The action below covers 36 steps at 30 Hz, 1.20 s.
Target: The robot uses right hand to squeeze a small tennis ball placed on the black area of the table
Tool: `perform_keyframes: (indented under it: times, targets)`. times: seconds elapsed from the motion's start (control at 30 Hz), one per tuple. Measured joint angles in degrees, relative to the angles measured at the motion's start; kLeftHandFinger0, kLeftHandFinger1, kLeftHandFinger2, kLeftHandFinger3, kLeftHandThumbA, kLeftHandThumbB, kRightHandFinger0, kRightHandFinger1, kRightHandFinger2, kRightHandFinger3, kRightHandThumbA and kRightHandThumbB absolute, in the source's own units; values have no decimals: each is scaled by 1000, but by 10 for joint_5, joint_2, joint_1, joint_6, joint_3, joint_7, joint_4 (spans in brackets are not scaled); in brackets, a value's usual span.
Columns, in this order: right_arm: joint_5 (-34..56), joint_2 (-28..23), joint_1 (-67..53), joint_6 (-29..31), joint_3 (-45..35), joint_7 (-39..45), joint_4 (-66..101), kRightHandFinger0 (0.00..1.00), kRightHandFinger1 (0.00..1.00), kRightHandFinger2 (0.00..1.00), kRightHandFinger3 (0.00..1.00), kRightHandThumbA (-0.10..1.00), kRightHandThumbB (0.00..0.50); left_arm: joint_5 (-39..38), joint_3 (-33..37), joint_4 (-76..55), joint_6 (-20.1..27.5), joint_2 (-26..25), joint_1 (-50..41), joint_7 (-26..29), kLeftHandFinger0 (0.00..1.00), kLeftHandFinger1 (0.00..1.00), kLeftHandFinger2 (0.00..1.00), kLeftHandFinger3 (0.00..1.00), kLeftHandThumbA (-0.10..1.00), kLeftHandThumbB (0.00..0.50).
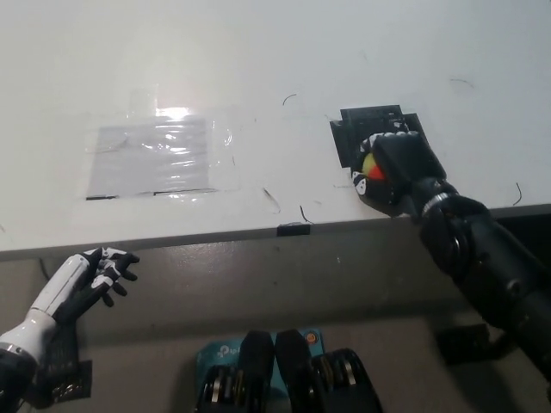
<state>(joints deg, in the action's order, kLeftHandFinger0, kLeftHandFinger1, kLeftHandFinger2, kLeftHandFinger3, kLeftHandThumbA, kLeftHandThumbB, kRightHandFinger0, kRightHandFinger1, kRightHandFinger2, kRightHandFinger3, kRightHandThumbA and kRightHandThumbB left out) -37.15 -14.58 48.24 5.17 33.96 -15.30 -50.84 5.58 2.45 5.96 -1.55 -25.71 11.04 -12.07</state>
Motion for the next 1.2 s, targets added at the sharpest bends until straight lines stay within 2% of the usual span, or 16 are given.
perform_keyframes:
  times: [0.07, 0.17, 0.2, 0.23, 0.3, 0.37, 0.43, 0.6, 0.63, 0.7, 0.73, 0.83, 0.9, 0.93, 1.07, 1.2]
  targets:
    - [5, 4, -15, 27, -31, -27, -1, 0, 231, 593, 433, -100, 125, 0, 0, 1, 1, 0, 0, 0, 394, 454, 515, 615, 901, 81]
    - [15, 7, -30, 64, -66, -52, -7, 31, 168, 500, 360, -100, 148, -1, -1, 3, 2, 0, -1, 0, 400, 460, 522, 618, 925, 87]
    - [19, 8, -35, 74, -77, -58, -7, 0, 144, 495, 349, -100, 223, -1, -1, 4, 2, 0, -1, 0, 396, 456, 519, 616, 929, 78]
    - [22, 9, -39, 81, -86, -64, -8, 124, 151, 492, 344, -100, 217, -1, -1, 6, 3, 0, -1, 0, 393, 453, 518, 615, 929, 67]
    - [35, 14, -49, 101, -128, -84, -6, 3, 115, 487, 307, -100, 258, -1, -1, 11, 8, 0, -2, 0, 383, 440, 502, 601, 916, 61]
    - [56, 24, -57, 107, -179, -96, 13, 0, 73, 413, 254, -100, 266, -1, -1, 12, 10, 0, -3, 0, 378, 436, 498, 599, 913, 68]
    - [79, 36, -58, 111, -227, -103, 33, 0, 49, 384, 259, -100, 198, -1, -1, 14, 11, 0, -4, 0, 385, 450, 508, 606, 915, 75]
    - [137, 64, -58, 111, -311, -101, 89, 0, 0, 329, 216, -100, 187, -1, -1, 18, 11, 0, -5, 0, 382, 448, 514, 607, 923, 77]
    - [149, 70, -58, 111, -327, -99, 100, 0, 0, 302, 205, -100, 159, -1, -1, 18, 11, 0, -5, 0, 378, 443, 516, 619, 936, 84]
    - [172, 79, -58, 111, -347, -94, 115, 0, 0, 273, 196, -100, 161, -1, 0, 18, 11, 0, -6, 0, 369, 438, 514, 616, 928, 83]
    - [184, 84, -58, 111, -358, -90, 125, 0, 0, 267, 199, -100, 183, -1, 0, 18, 11, 0, -6, 0, 369, 441, 515, 617, 938, 97]
    - [218, 92, -58, 110, -383, -78, 153, 0, 0, 250, 175, -100, 205, 0, 0, 18, 11, 0, -7, 0, 375, 446, 521, 618, 943, 88]
    - [237, 90, -58, 110, -397, -71, 172, 0, 0, 232, 124, -100, 218, -1, -1, 18, 12, 0, -7, 0, 380, 444, 515, 617, 938, 104]
    - [243, 87, -58, 110, -402, -68, 174, 0, 0, 203, 88, -100, 222, -1, -1, 18, 13, 0, -7, 0, 384, 445, 515, 619, 934, 88]
    - [266, 77, -58, 107, -415, -54, 175, 0, 4, 246, 125, -100, 230, 1, -1, 17, 14, 0, -7, 0, 399, 464, 535, 615, 909, 64]
    - [273, 67, -63, 103, -416, -44, 190, 0, 0, 213, 107, -100, 237, 1, -1, 16, 14, 0, -7, 0, 387, 455, 527, 611, 908, 60]
